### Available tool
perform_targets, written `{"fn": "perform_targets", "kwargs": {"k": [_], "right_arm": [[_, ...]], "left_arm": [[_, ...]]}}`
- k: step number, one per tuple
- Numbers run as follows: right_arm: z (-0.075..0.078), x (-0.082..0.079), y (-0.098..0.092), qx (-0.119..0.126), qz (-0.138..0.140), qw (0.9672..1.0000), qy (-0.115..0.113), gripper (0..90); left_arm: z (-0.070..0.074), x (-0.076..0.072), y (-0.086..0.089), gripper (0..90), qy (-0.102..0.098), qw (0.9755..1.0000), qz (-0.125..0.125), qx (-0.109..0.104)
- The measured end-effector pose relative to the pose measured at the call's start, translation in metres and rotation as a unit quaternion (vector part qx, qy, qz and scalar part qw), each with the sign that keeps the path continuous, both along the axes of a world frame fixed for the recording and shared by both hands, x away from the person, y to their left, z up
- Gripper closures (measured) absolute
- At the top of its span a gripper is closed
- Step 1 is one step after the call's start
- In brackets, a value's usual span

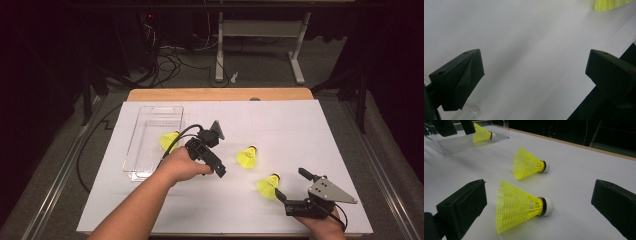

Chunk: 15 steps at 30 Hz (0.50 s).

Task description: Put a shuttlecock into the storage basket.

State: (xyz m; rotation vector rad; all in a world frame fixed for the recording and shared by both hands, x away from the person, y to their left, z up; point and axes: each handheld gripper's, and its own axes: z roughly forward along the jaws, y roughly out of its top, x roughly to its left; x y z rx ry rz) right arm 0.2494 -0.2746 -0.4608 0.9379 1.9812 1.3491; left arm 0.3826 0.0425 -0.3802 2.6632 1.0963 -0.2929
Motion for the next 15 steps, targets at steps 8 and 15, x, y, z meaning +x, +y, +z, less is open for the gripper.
{"fn": "perform_targets", "kwargs": {"k": [8, 15], "right_arm": [[0.000, 0.000, -0.001, 0.000, 0.000, 1.0000, -0.001, 0.8], [0.000, 0.000, -0.001, 0.001, 0.001, 1.0000, -0.002, 0.8]], "left_arm": [[-0.008, 0.003, -0.016, 3.5, 0.005, 0.9999, -0.011, -0.005], [-0.014, 0.010, -0.030, 5.7, -0.004, 0.9999, -0.013, -0.011]]}}
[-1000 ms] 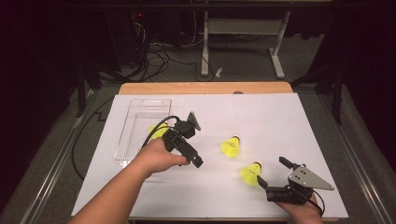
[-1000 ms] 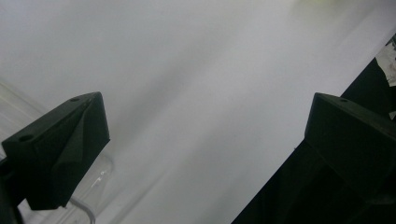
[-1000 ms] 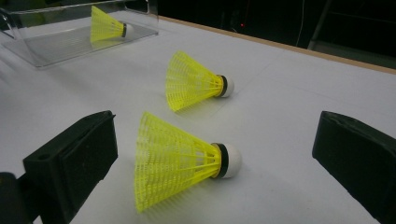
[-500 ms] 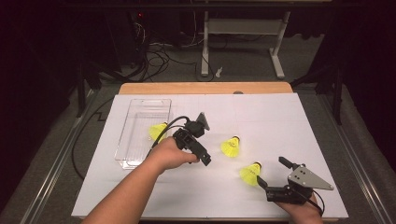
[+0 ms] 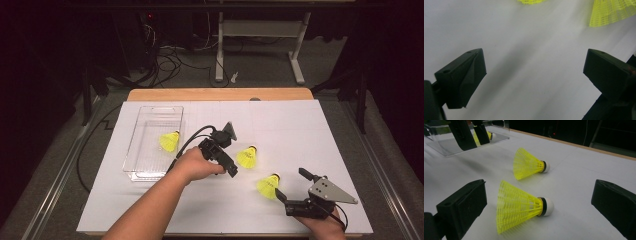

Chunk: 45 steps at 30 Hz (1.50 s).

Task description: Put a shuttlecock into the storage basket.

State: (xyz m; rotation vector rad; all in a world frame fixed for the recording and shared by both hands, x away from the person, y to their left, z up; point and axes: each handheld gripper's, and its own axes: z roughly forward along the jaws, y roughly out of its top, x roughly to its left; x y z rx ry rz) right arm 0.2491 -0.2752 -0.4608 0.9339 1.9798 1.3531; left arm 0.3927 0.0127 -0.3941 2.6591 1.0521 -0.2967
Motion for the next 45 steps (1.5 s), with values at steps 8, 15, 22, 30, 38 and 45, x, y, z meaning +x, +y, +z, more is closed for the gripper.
{"fn": "perform_targets", "kwargs": {"k": [8, 15, 22, 30, 38, 45], "right_arm": [[0.000, 0.000, 0.000, 0.001, 0.000, 1.0000, 0.001, 0.8], [0.000, 0.000, 0.000, 0.004, 0.000, 1.0000, 0.002, 0.8], [-0.001, 0.000, -0.001, 0.005, 0.002, 1.0000, 0.003, 0.8], [-0.001, 0.000, -0.001, 0.005, 0.002, 1.0000, 0.004, 0.8], [-0.001, 0.000, -0.001, 0.005, 0.003, 1.0000, 0.004, 0.8], [-0.001, 0.000, -0.002, 0.007, 0.001, 1.0000, 0.003, 0.8]], "left_arm": [[-0.008, 0.011, -0.012, 10.0, -0.002, 0.9999, 0.005, -0.009], [-0.015, 0.020, -0.018, 16.7, -0.018, 0.9997, 0.011, -0.009], [-0.023, 0.028, -0.023, 31.9, -0.035, 0.9991, 0.022, -0.013], [-0.024, 0.032, -0.030, 47.5, -0.048, 0.9985, 0.020, -0.019], [-0.021, 0.034, -0.037, 58.3, -0.066, 0.9975, 0.020, -0.017], [-0.024, 0.035, -0.040, 68.2, -0.058, 0.9981, 0.013, -0.016]]}}
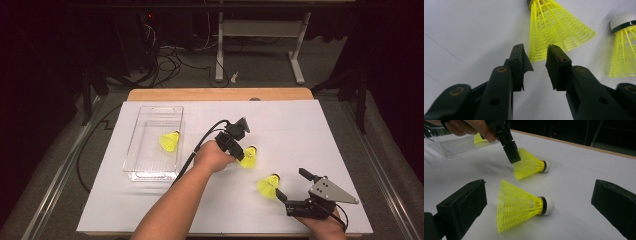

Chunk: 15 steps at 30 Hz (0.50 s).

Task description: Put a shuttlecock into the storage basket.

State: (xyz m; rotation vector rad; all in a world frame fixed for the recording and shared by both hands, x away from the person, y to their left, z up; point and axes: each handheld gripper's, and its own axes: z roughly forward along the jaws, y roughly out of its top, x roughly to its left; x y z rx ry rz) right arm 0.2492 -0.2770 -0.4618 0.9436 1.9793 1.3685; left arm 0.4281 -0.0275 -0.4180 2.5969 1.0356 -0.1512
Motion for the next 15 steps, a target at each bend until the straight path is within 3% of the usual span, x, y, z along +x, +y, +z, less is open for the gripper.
{"fn": "perform_targets", "kwargs": {"k": [10, 11, 15], "right_arm": [[0.0003, -0.0008, -0.0002, 0.000, -0.002, 1.0000, -0.001, 0.8], [0.0004, -0.0009, -0.0004, 0.000, -0.002, 1.0000, -0.001, 0.8], [0.0003, -0.0010, -0.0010, 0.001, -0.002, 1.0000, -0.001, 0.8]], "left_arm": [[-0.0001, 0.0001, -0.0036, 81.7, -0.012, 0.9999, 0.000, 0.008], [-0.0006, 0.0006, -0.0036, 86.9, -0.007, 1.0000, -0.002, 0.004], [-0.0015, -0.0002, -0.0047, 89.3, -0.012, 0.9999, -0.004, 0.008]]}}
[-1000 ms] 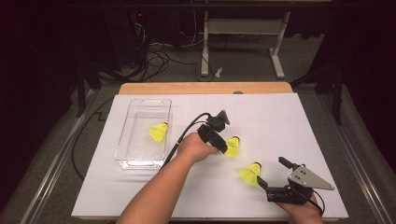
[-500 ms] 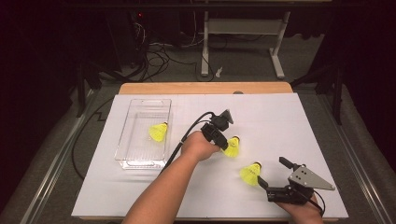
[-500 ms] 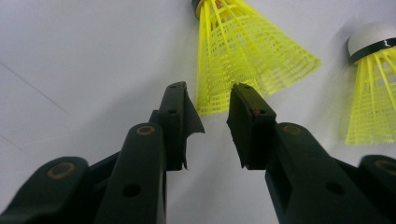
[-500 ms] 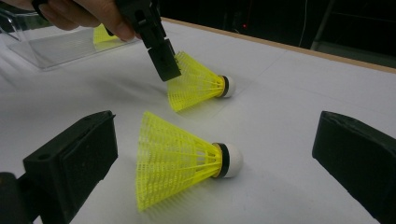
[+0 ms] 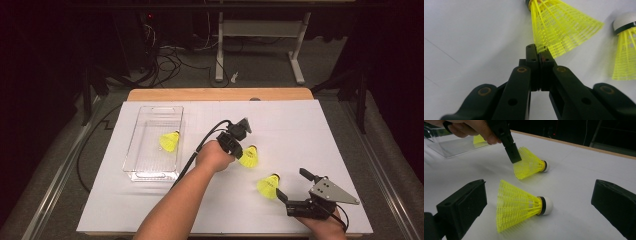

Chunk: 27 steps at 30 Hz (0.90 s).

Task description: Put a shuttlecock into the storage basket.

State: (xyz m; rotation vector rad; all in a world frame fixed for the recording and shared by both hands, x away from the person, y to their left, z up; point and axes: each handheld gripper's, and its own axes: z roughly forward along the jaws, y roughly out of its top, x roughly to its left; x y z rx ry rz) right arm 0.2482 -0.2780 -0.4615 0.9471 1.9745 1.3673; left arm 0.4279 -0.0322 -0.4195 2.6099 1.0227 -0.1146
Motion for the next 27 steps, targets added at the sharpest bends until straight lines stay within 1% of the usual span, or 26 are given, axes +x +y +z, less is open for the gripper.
{"fn": "perform_targets", "kwargs": {"k": [1, 2, 4, 5, 6, 9, 13, 14, 17, 20, 21, 24, 25, 27], "right_arm": [[0.000, 0.000, 0.000, 0.000, 0.000, 1.0000, 0.000, 0.8], [0.000, 0.000, 0.000, 0.000, 0.000, 1.0000, -0.001, 0.8], [0.000, 0.000, 0.000, 0.000, 0.000, 1.0000, -0.001, 0.8], [0.000, 0.000, 0.000, 0.001, -0.001, 1.0000, -0.001, 0.8], [0.000, 0.000, 0.000, -0.001, -0.001, 1.0000, -0.001, 0.8], [0.000, 0.000, 0.000, -0.001, 0.000, 1.0000, -0.002, 0.9], [0.000, 0.000, 0.000, -0.001, -0.001, 1.0000, -0.001, 0.9], [0.000, 0.000, 0.001, -0.002, -0.001, 1.0000, -0.001, 0.9], [0.000, 0.000, 0.001, -0.003, 0.000, 1.0000, -0.001, 0.9], [0.000, -0.001, 0.001, -0.002, -0.001, 1.0000, -0.002, 0.9], [0.000, -0.001, 0.001, -0.002, -0.001, 1.0000, -0.002, 0.9], [0.000, -0.001, 0.000, -0.002, -0.002, 1.0000, -0.001, 0.9], [0.000, -0.001, 0.000, -0.002, -0.002, 1.0000, -0.001, 0.9], [0.000, -0.001, 0.001, -0.002, -0.002, 1.0000, -0.001, 0.9]], "left_arm": [[0.000, 0.000, 0.000, 89.5, 0.000, 1.0000, 0.000, 0.000], [0.000, 0.000, 0.000, 89.7, 0.006, 1.0000, -0.002, -0.003], [0.000, -0.001, -0.001, 89.8, 0.001, 1.0000, -0.007, -0.001], [0.001, -0.001, 0.000, 90.0, 0.002, 0.9999, -0.014, 0.001], [0.002, -0.002, 0.000, 90.0, 0.000, 0.9999, -0.015, 0.000], [0.005, -0.004, 0.002, 90.0, 0.002, 0.9998, -0.018, -0.003], [0.012, -0.007, 0.006, 90.0, 0.002, 0.9997, -0.024, -0.003], [0.015, -0.009, 0.008, 90.0, -0.001, 0.9997, -0.023, 0.000], [0.018, -0.010, 0.010, 90.0, 0.001, 0.9997, -0.024, 0.005], [0.023, -0.012, 0.016, 90.0, 0.001, 0.9997, -0.023, 0.002], [0.024, -0.013, 0.018, 90.0, 0.004, 0.9997, -0.022, -0.002], [0.026, -0.015, 0.021, 90.0, 0.004, 0.9997, -0.026, 0.000], [0.027, -0.016, 0.022, 90.0, 0.005, 0.9996, -0.026, -0.005], [0.028, -0.018, 0.024, 90.0, 0.006, 0.9996, -0.028, -0.005]]}}
